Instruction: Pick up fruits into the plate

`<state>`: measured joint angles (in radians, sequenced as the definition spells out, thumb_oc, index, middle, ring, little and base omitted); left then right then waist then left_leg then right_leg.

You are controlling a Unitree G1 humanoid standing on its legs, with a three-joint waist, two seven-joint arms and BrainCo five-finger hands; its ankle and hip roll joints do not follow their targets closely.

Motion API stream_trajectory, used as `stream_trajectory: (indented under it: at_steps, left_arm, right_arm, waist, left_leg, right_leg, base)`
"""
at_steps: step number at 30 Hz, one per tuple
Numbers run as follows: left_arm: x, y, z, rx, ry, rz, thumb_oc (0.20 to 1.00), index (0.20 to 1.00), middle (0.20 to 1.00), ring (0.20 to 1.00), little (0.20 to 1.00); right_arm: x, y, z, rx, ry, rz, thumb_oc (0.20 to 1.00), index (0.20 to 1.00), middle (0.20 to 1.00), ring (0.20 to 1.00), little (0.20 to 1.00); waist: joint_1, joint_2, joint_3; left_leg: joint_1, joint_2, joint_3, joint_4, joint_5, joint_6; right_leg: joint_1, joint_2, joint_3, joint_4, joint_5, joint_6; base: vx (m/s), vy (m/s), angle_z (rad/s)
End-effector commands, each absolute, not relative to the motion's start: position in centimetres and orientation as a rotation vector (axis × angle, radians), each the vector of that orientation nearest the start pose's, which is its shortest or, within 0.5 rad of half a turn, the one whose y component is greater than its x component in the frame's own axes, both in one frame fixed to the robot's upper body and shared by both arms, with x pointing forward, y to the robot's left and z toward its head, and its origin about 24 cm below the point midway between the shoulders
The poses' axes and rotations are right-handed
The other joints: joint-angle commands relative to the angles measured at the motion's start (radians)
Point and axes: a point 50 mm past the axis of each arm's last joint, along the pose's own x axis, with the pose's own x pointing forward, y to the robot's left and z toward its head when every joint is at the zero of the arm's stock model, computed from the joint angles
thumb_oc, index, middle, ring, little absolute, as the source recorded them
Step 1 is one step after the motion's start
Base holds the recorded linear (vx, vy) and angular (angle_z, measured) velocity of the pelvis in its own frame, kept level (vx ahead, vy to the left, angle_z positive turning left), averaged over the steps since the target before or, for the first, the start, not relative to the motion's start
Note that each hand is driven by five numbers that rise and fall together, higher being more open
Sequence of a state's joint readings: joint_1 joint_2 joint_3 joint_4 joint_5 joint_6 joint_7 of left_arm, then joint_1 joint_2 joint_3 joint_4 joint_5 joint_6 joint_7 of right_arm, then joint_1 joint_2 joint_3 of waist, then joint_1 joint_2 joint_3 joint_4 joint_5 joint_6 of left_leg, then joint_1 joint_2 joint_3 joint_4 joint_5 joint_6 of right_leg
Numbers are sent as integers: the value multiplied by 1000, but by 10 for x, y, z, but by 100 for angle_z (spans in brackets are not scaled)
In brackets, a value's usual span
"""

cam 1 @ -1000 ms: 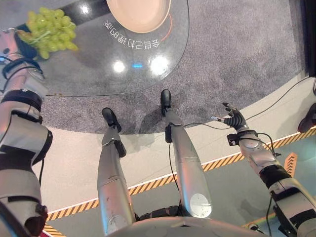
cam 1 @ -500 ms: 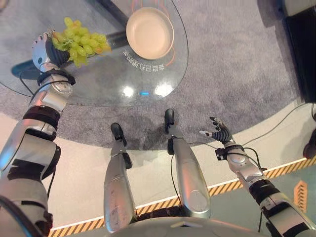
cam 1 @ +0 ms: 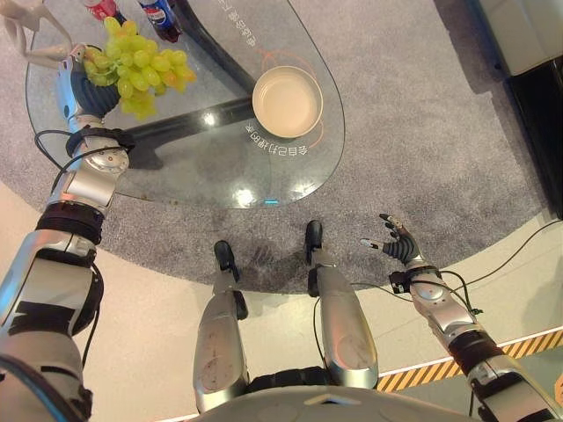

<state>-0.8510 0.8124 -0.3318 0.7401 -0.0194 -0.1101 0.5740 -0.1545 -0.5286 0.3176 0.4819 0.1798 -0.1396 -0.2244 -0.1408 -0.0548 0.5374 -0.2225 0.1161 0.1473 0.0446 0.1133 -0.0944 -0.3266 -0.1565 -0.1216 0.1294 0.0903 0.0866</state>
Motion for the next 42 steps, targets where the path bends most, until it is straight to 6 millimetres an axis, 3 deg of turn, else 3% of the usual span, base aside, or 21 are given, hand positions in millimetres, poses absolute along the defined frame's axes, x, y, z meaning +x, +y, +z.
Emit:
stream_trajectory:
  at_steps: [1, 7, 10, 13, 17, 23, 26, 34, 42]
  left_arm:
    - [348, 306, 230, 764, -496, 618, 200, 200, 200, 200, 200]
    - [337, 291, 191, 808, -447, 459, 200, 200, 200, 200, 200]
    - [329, 277, 168, 843, -410, 359, 200, 200, 200, 200, 200]
    - [326, 270, 155, 879, -380, 289, 200, 200, 200, 200, 200]
    - [323, 258, 143, 946, -334, 174, 200, 200, 200, 200, 200]
    - [328, 241, 142, 997, -318, 83, 200, 200, 200, 200, 200]
    - [327, 235, 138, 1015, -316, 65, 200, 200, 200, 200, 200]
    - [327, 221, 131, 1042, -317, 47, 200, 200, 200, 200, 200]
    - [327, 206, 126, 1077, -337, 58, 200, 200, 200, 200, 200]
  right_arm:
    - [261, -245, 17, -445, 93, -61, 1000, 1000, 1000, 1000, 1000]
    - [270, -240, 53, -474, -43, 40, 1000, 1000, 1000, 1000, 1000]
    - [280, -232, 80, -502, -104, 147, 1000, 1000, 1000, 1000, 1000]
    - [285, -223, 94, -512, -133, 228, 1000, 1000, 1000, 1000, 1000]
    - [295, -197, 119, -521, -175, 390, 1000, 1000, 1000, 1000, 1000]
    - [304, -133, 156, -488, -310, 583, 1000, 1000, 1000, 1000, 1000]
    - [301, -111, 163, -447, -336, 651, 1000, 1000, 1000, 1000, 1000]
    - [294, -77, 166, -376, -319, 721, 1000, 1000, 1000, 1000, 1000]
    - [292, -58, 165, -324, -290, 734, 1000, 1000, 1000, 1000, 1000]
  waist:
    - [-3, 30, -123]
    - [17, 33, -218]
    - [38, 35, -281]
    - [50, 38, -315]
    - [73, 41, -375]
    - [104, 44, -415]
    - [118, 45, -430]
    - [132, 44, -444]
    - [139, 44, -450]
  left_leg:
    - [-13, -65, 37, 76, -157, 9]
    - [95, -58, 25, 19, -158, 7]
    - [152, -50, 17, -2, -158, 4]
    - [183, -46, 11, -8, -161, 5]
    - [238, -43, 1, -25, -166, 6]
    - [294, -30, -9, -56, -164, 3]
    - [308, -22, -12, -66, -163, -1]
    - [321, -15, -9, -71, -163, -2]
    - [334, -11, -6, -78, -167, -2]
  right_leg:
    - [60, 19, 8, 7, -122, 24]
    - [181, 7, -11, -56, -114, 38]
    - [240, 5, -23, -70, -114, 41]
    - [272, 7, -30, -73, -119, 40]
    - [334, 9, -40, -89, -124, 39]
    - [402, 4, -54, -123, -125, 42]
    - [419, 1, -63, -134, -125, 43]
    - [437, -2, -70, -142, -128, 44]
    - [450, -6, -71, -154, -127, 47]
  base:
    - [71, -43, 1]
    - [98, -47, 0]
    - [172, -54, 1]
    - [133, -36, 3]
    - [125, -38, 0]
    - [19, -20, 2]
    - [-2, -13, 5]
    - [-5, -8, 4]
    - [-4, -1, 0]
